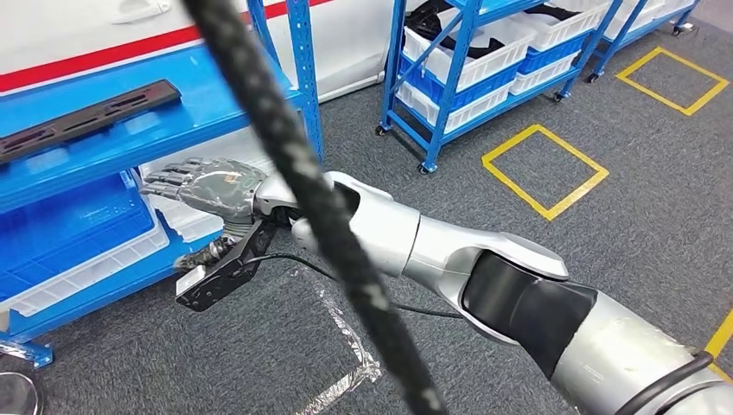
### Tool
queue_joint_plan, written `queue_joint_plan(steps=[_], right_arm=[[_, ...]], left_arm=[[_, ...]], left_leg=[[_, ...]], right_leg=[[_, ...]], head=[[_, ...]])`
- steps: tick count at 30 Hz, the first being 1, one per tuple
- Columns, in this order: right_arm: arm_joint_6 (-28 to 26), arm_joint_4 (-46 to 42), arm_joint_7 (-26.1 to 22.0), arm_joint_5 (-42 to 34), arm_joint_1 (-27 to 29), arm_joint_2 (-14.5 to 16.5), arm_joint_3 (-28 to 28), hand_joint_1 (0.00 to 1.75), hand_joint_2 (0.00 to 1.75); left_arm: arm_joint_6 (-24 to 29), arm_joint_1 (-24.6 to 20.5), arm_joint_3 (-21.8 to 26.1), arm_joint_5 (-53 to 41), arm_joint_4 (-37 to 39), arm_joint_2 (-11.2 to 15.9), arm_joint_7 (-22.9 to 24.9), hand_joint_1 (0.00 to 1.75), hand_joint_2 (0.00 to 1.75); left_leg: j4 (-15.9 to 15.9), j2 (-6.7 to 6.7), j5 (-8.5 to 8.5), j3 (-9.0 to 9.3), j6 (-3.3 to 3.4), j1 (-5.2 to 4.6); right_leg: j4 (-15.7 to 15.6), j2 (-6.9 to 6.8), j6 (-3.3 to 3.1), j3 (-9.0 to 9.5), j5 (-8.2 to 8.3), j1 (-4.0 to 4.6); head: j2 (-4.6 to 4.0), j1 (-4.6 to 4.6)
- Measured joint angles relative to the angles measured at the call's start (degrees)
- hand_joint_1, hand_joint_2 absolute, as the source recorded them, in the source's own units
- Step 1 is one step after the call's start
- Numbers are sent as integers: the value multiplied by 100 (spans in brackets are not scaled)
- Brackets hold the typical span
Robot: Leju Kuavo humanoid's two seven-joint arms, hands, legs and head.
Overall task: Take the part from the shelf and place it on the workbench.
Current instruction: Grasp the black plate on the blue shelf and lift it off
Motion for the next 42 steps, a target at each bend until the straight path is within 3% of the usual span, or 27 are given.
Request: queue_joint_plan(steps=[2, 3, 4, 6, 7, 9, 12, 14, 16, 17, 18, 19, 20, 22, 24, 27, 29, 31, 33, 34, 35, 37, 38, 39, 41, 42], right_arm=[[2, 5, 0, 0, 25, 0, 1, 0, 0], [3, 8, 0, 0, 40, 0, 2, 0, 0], [3, 11, 1, 0, 47, -1, 1, 0, 0], [2, 15, 3, 0, 40, -3, 1, 0, 0], [2, 17, 4, 0, 30, -3, 1, 0, 0], [2, 18, 3, 0, 20, 3, 2, 0, 0], [0, 22, 4, 0, 12, 7, 1, 0, 0], [-1, 21, 4, 0, 4, 13, 1, 0, 0], [1, 25, 2, 0, 11, 17, 1, 0, 0], [2, 30, 2, 0, 24, 17, 2, 0, 0], [3, 34, 2, 0, 37, 17, 2, 0, 0], [3, 38, 2, 0, 46, 17, 2, 0, 0], [2, 39, 2, 0, 49, 18, 2, 0, 0], [1, 41, 1, 0, 39, 19, 2, 0, 0], [0, 41, 2, 3, 26, 20, 2, 0, 0], [3, 39, 8, 7, 22, 21, 2, 0, 0], [14, 38, 12, 8, 11, 20, 2, 0, 0], [34, 39, 18, 9, 6, 20, 2, 0, 0], [47, 42, 25, 9, 30, 19, 2, 0, 87], [48, 43, 28, 9, 41, 19, 2, 0, 131], [48, 45, 30, 9, 45, 18, 2, 0, 175], [46, 49, 24, 14, 40, 17, 2, 0, 175], [46, 51, 16, 18, 36, 17, 5, 0, 175], [46, 53, 7, 24, 35, 19, 11, 0, 175], [44, 56, -12, 40, 31, 22, 25, 0, 175], [42, 57, -20, 54, 29, 24, 30, 0, 131]], left_arm=[[3, 0, 0, 0, 0, -3, -5, 0, 0], [4, 2, 0, 0, 0, -4, -6, 0, 0], [5, 7, 0, 0, 0, -5, -7, 0, 0], [5, 15, 0, 0, 0, -9, -8, 0, 0], [5, 13, 0, 0, 0, -11, -9, 0, 0], [8, 6, -1, 0, 0, -13, -13, 0, 0], [11, 4, -2, 0, 0, -17, -16, 0, 0], [12, 1, -2, 0, 0, -18, -19, 0, 0], [13, 3, -2, 0, 1, -17, -21, 0, 0], [14, 12, -2, 0, 1, -18, -21, 0, 0], [14, 24, -3, 0, 2, -19, -21, 0, 0], [14, 35, -3, 0, 2, -20, -21, 0, 0], [14, 41, -4, 0, 2, -19, -21, 0, 0], [14, 43, -5, 0, 4, -19, -21, 0, 0], [18, 31, -8, -2, 7, -21, -27, 0, 0], [23, 27, -11, -8, 8, -25, -55, 0, 0], [26, 31, -11, -13, 8, -25, -69, 0, 0], [27, 25, -13, -15, 9, -26, -74, 0, 0], [27, 25, -15, -15, 9, -28, -74, 0, 0], [26, 32, -16, -15, 9, -30, -74, 0, 0], [24, 37, -16, -15, 9, -32, -74, 0, 0], [13, 38, -19, -14, 9, -41, -73, 0, 0], [4, 32, -24, -13, 9, -50, -73, 0, 0], [-2, 28, -28, -13, 9, -59, -69, 0, 0], [-13, 25, -37, -13, 9, -70, -59, 0, 0], [-15, 26, -38, -13, 9, -72, -55, 0, 0]], left_leg=[[6, 5, -31, 28, 30, -9], [11, 6, -51, 47, 33, -10], [19, 5, -77, 75, 28, -10], [40, 2, -147, 140, 0, -10], [60, 1, -184, 158, -26, -22], [66, 6, -228, 164, -90, -38], [65, 26, -285, 185, -183, -27], [421, 24, -454, 24, -230, -19], [1147, 20, -687, -391, -267, -15], [1458, 19, -731, -612, -284, -11], [1598, 19, -667, -763, -300, -2], [1527, 20, -491, -813, -313, 11], [1252, 21, -225, -758, -325, 27], [549, 15, 203, -501, -333, 33], [189, 1, 238, -334, -268, 9], [117, -6, 121, -247, -126, -2], [97, -10, 75, -144, -47, 2], [86, -14, 14, -64, 14, -12], [89, -25, -66, 19, 44, -37], [89, -35, -112, 75, 50, -50], [89, -45, -160, 140, 53, -62], [84, -66, -258, 267, 44, -77], [77, -77, -297, 302, 28, -79], [65, -85, -329, 319, 4, -76], [47, -93, -349, 357, -61, -73], [38, -87, -371, 382, -89, -68]], right_leg=[[645, -16, 22, -379, -174, -17], [743, -23, 28, -465, -131, -24], [611, -31, 27, -433, 21, -27], [-89, -57, -6, -125, 425, -23], [-443, -70, -30, 45, 544, -9], [-760, -80, -77, 212, 558, 21], [-859, -49, -152, 298, 520, 14], [-933, -46, -206, 407, 497, -17], [-951, -47, -240, 484, 446, -19], [-950, -42, -246, 519, 413, -19], [-948, -33, -242, 563, 373, -20], [-944, -23, -231, 616, 327, -24], [-936, -13, -213, 679, 274, -32], [-907, 2, -146, 774, 157, -36], [-886, 16, -72, 802, 85, -22], [-864, 8, 4, 833, 37, -15], [-523, -24, 48, 675, -77, -22], [216, -47, 65, 215, -284, -18], [746, -48, 49, -251, -387, -9], [732, -48, 23, -356, -295, 3], [518, -47, -16, -360, -84, 22], [-239, -37, -136, -180, 492, 88], [-573, -31, -188, -86, 658, 119], [-775, -28, -226, -13, 757, 142], [-904, -30, -267, 72, 729, 157], [-939, -36, -283, 138, 744, 138]], head=[[0, 1], [0, 2], [0, 2], [0, 1], [0, -4], [0, -14], [0, -21], [0, -29], [0, -34], [0, -34], [0, -34], [0, -34], [0, -33], [0, -42], [0, -57], [0, -57], [0, -49], [0, -44], [0, -44], [0, -44], [0, -44], [0, -49], [0, -53], [0, -55], [0, -54], [0, -50]])
